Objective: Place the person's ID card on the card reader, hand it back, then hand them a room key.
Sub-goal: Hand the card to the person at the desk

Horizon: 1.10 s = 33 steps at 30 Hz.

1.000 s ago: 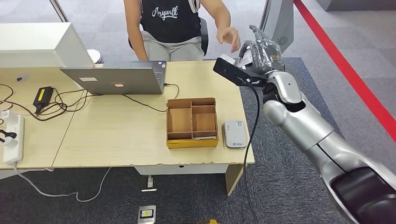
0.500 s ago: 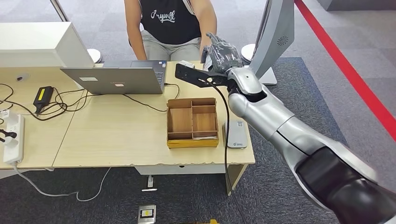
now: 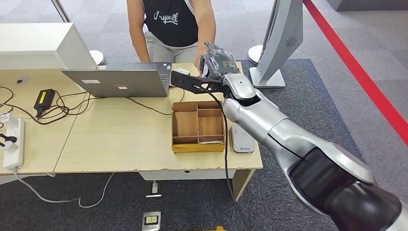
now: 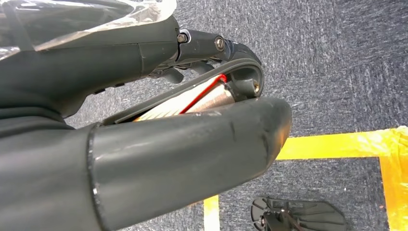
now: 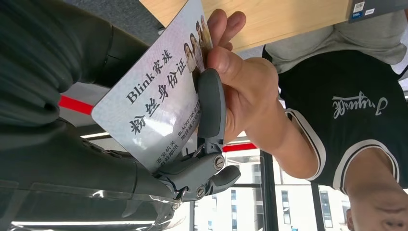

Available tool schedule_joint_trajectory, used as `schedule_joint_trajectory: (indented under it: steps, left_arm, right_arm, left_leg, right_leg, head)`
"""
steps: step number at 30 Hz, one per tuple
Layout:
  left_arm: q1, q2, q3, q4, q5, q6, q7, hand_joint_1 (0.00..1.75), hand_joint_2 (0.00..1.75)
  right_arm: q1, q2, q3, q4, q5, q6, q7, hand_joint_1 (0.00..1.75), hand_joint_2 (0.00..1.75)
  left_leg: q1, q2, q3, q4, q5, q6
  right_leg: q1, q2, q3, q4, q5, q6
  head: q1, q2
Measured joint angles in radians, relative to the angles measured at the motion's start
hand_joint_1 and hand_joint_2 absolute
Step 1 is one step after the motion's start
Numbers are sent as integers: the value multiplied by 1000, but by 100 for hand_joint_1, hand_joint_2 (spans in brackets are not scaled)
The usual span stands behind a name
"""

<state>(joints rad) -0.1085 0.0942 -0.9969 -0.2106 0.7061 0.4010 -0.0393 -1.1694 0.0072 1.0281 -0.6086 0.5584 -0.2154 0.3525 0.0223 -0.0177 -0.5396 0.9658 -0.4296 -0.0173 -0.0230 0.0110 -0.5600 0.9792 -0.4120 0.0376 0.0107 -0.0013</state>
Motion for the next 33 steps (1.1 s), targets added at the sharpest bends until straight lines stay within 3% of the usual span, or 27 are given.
schedule_joint_trajectory:
  steps: [5,6,9,10,11,20,24,28,33]
  left_arm:
    - [0,0,-6,0,0,0,0,0,0]
    - [0,0,-6,0,0,0,0,0,0]
    - [-1,0,-6,0,0,-3,1,0,0]
    - [-1,0,-7,0,0,-5,2,0,0]
    - [-1,0,-7,0,0,-6,4,0,0]
    - [4,0,-7,0,11,-6,5,0,0]
    - [3,0,-11,0,5,-6,10,0,0]
    - [2,0,-13,0,4,-7,12,0,0]
    - [3,0,-14,0,23,-5,1,0,0]
  right_arm:
    - [-7,13,13,31,0,0,0,175,175]
    - [-9,15,15,37,0,-1,0,164,175]
    - [-12,18,22,52,0,-4,3,40,175]
    - [-12,18,24,57,0,-5,5,7,175]
    - [-13,18,27,61,0,-7,8,0,175]
    - [-5,25,48,89,12,-31,27,0,175]
    - [-3,20,54,89,15,-35,35,0,0]
    - [5,-1,51,74,-2,-51,27,0,0]
    - [46,-30,18,23,-100,-135,-48,0,0]
  left_leg:
    - [0,0,0,0,0,0]
    - [0,0,0,0,0,0]
    - [0,0,0,0,0,0]
    - [0,0,0,0,0,0]
    - [0,0,0,0,0,0]
    - [0,0,0,0,0,0]
    - [0,0,0,0,0,0]
    - [0,0,0,0,0,0]
    - [0,0,0,0,0,0]
  right_leg:
    - [0,0,0,0,0,0]
    - [0,0,0,0,0,0]
    - [0,0,0,0,0,0]
    - [0,0,0,0,0,0]
    - [0,0,0,0,0,0]
    - [0,0,0,0,0,0]
    - [0,0,-1,0,0,0]
    - [0,0,0,0,0,0]
    - [0,1,0,0,0,0]
  head:
    - [0,0]
    - [0,0]
    - [0,0]
    - [0,0]
    - [0,0]
    - [0,0]
    - [0,0]
    - [0,0]
    - [0,0]
